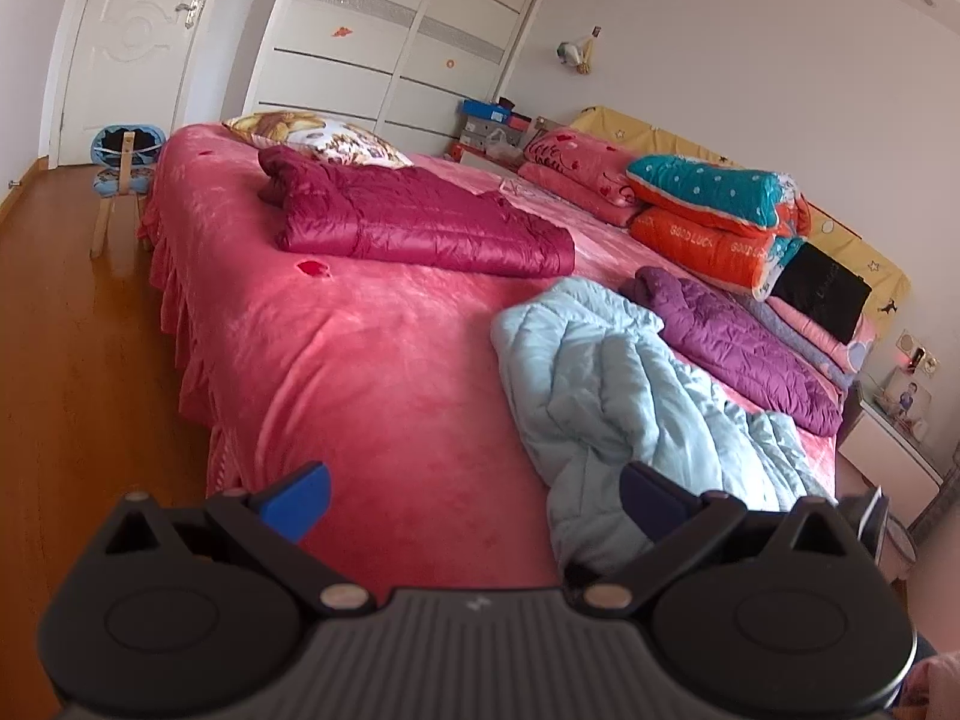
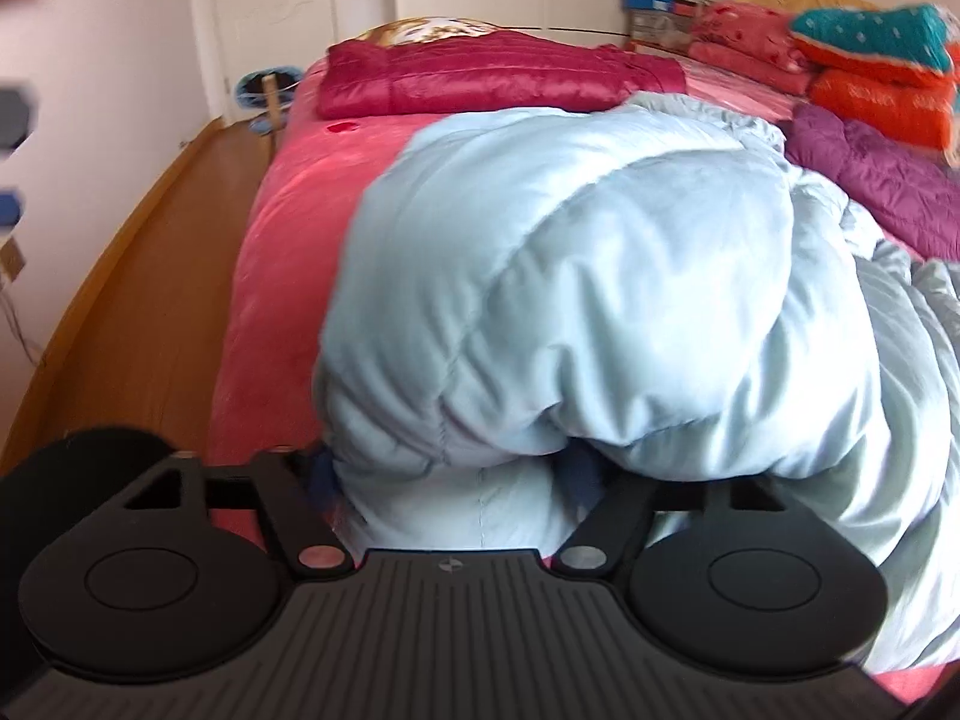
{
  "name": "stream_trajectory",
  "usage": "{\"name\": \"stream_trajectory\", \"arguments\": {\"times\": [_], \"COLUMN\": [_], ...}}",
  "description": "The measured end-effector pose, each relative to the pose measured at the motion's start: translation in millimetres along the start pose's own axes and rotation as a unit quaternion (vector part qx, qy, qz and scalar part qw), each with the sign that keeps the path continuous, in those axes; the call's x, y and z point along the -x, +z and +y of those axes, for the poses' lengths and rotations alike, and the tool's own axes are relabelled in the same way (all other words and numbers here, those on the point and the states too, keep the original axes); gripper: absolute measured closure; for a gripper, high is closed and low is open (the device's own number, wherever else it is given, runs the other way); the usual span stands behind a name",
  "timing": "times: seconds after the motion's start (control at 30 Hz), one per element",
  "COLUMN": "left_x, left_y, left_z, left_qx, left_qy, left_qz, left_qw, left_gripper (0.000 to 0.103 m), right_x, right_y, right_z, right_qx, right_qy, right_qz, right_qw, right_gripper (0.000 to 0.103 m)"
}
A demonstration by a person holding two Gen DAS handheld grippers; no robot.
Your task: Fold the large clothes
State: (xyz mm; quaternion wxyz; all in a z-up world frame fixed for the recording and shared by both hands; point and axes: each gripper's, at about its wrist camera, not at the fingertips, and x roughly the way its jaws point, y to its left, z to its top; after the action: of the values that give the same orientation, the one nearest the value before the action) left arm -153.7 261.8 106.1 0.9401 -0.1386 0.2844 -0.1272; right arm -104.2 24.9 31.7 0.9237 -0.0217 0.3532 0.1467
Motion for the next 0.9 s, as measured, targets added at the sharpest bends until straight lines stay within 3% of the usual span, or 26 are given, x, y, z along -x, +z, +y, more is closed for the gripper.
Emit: {"name": "stream_trajectory", "arguments": {"times": [0.13, 0.23, 0.37, 0.47, 0.6, 0.7, 0.8, 0.9], "left_x": [-3, -2, -2, -3, -6, -7, -10, -13], "left_y": [-2, -1, 0, 0, 0, 1, 0, -3], "left_z": [0, 0, 0, -3, -8, -14, -21, -29], "left_qx": [0.002, 0.005, 0.006, 0.002, -0.005, -0.015, -0.024, -0.035], "left_qy": [0.002, 0.003, 0.010, 0.017, 0.025, 0.028, 0.027, 0.024], "left_qz": [0.008, 0.007, 0.007, 0.011, 0.018, 0.022, 0.027, 0.034], "left_qw": [1.0000, 1.0000, 0.9999, 0.9998, 0.9995, 0.9993, 0.9990, 0.9985], "left_gripper": [0.001, 0.001, 0.001, 0.001, 0.001, 0.001, 0.001, 0.001], "right_x": [-3, 6, 28, 50, 82, 102, 108, 107], "right_y": [11, 20, 39, 58, 84, 97, 97, 84], "right_z": [-6, -8, -16, -23, -35, -52, -94, -143], "right_qx": [-0.025, -0.051, -0.094, -0.137, -0.197, -0.236, -0.329, -0.422], "right_qy": [0.012, 0.036, 0.092, 0.157, 0.241, 0.279, 0.311, 0.303], "right_qz": [0.003, -0.007, -0.041, -0.077, -0.127, -0.159, -0.183, -0.207], "right_qw": [1.000, 0.998, 0.990, 0.975, 0.942, 0.917, 0.873, 0.829], "right_gripper": [0.058, 0.070, 0.076, 0.077, 0.078, 0.078, 0.078, 0.078]}}
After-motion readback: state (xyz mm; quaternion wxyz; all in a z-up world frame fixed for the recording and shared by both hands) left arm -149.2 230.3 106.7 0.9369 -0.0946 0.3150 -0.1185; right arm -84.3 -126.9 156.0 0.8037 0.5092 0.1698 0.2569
